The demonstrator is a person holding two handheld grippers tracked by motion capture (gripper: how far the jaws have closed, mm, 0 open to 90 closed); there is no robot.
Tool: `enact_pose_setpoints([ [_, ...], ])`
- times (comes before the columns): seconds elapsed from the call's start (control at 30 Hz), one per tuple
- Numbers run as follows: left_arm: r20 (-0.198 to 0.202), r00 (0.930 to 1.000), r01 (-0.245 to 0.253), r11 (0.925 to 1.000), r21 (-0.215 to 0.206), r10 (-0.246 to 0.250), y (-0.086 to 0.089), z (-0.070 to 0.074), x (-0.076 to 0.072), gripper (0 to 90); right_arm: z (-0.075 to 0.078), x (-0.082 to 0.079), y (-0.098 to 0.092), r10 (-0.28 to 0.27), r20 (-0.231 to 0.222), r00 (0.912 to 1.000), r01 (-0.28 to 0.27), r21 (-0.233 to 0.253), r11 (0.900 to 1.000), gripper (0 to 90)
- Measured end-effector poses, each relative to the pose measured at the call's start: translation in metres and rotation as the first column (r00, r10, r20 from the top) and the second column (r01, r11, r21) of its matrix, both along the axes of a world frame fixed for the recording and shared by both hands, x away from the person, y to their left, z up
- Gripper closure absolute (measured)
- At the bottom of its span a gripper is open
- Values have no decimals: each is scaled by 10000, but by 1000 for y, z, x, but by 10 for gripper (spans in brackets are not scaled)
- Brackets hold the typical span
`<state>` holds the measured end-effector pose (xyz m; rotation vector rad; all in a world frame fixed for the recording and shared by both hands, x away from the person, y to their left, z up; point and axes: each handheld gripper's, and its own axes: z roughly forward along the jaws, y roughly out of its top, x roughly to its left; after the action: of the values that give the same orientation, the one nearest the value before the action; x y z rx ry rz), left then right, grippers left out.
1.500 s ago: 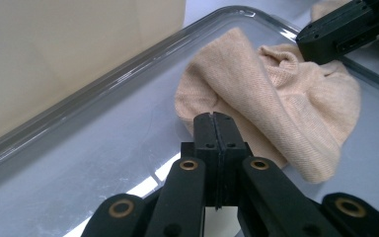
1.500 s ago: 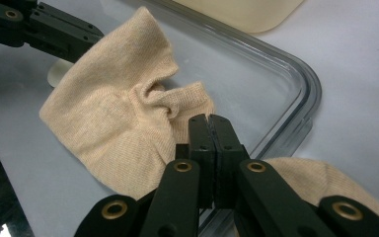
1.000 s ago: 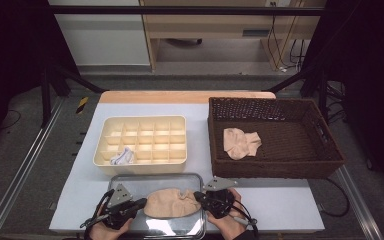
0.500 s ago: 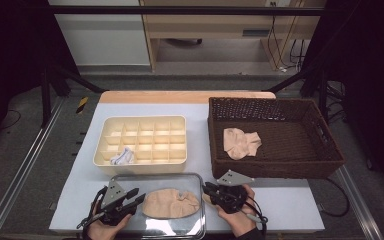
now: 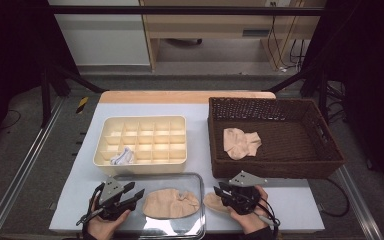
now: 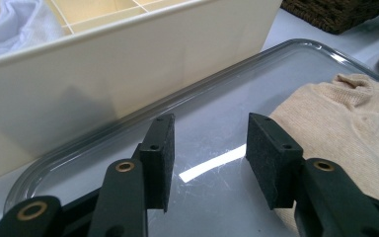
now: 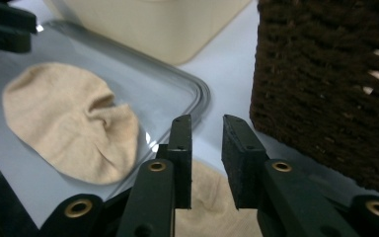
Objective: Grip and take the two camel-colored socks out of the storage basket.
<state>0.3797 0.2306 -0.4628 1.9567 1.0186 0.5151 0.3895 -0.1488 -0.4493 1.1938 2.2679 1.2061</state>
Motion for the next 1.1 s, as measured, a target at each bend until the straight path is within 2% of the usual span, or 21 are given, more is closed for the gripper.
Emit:
enact_pose_setpoints([
  [0.1, -53, 10000, 42, 10000, -47, -42, 0, -1, 0, 542, -7, 4, -7, -337, -207, 9992, 330, -328, 9989, 660],
  [0.17, -74, 9999, 95, 9999, -33, -95, 1, -2, 0, 543, -9, 4, -15, -598, -452, 9972, 583, -331, 9977, 649],
  [0.23, -115, 9999, 84, 10000, -34, -84, 1, -2, 0, 542, -9, 4, -19, -658, -455, 9968, 643, -350, 9973, 636],
  [0.27, -166, 9998, 86, 10000, -20, -86, 1, -2, 0, 538, -12, 3, -23, -669, -722, 9951, 634, -495, 9968, 614],
  [0.3, -166, 9998, 86, 10000, -20, -86, 1, -2, 0, 532, -15, 2, -23, -659, -741, 9951, 620, -537, 9966, 615],
  [0.4, -344, 9994, 32, 10000, -23, -33, 1, -3, 1, 508, -24, 4, -20, -357, -1132, 9929, 280, -684, 9973, 662],
  [0.47, -347, 9994, 13, 10000, -39, -14, 2, -3, 1, 505, -28, 6, -17, -148, -1329, 9910, 39, -812, 9967, 745],
  [0.53, -360, 9994, -14, 10000, -54, 12, 2, -3, 2, 497, -28, 7, -16, 53, -1390, 9903, -158, -746, 9971, 853],
  [0.57, -360, 9994, -14, 10000, -54, 12, 2, -3, 2, 495, -27, 6, -16, 48, -1461, 9893, -158, -746, 9971, 866],
  [0.67, -351, 9994, -57, 10000, -47, 55, 2, -3, 2, 495, -19, 8, -13, 56, -1043, 9945, -148, -881, 9960, 873],
  [0.73, -356, 9993, -86, 10000, -30, 85, 1, -3, 3, 494, -9, 11, -12, 120, -368, 9992, -151, -846, 9963, 873],
  [0.83, -354, 9993, -92, 10000, -24, 91, 2, -3, 3, 494, 0, 18, -9, 120, 134, 9998, -110, -761, 9970, 872],
  [0.9, -354, 9993, -93, 10000, -25, 92, 2, -3, 3, 493, -1, 23, -5, 135, 169, 9998, -120, -813, 9966, 858],
  [0.97, -355, 9993, -96, 9999, -46, 94, 2, -3, 3, 490, -6, 26, -1, 132, -66, 9999, -138, -1064, 9942, 797],
  [1.03, -379, 9993, -70, 10000, -40, 68, 2, -3, 3, 485, -9, 26, 0, 107, -75, 9999, -116, -1261, 9920, 757],
  [1.1, -382, 9993, -36, 9999, -103, 32, 3, -3, 3, 471, -5, 23, -4, -16, 70, 10000, 23, -1013, 9949, 700],
])
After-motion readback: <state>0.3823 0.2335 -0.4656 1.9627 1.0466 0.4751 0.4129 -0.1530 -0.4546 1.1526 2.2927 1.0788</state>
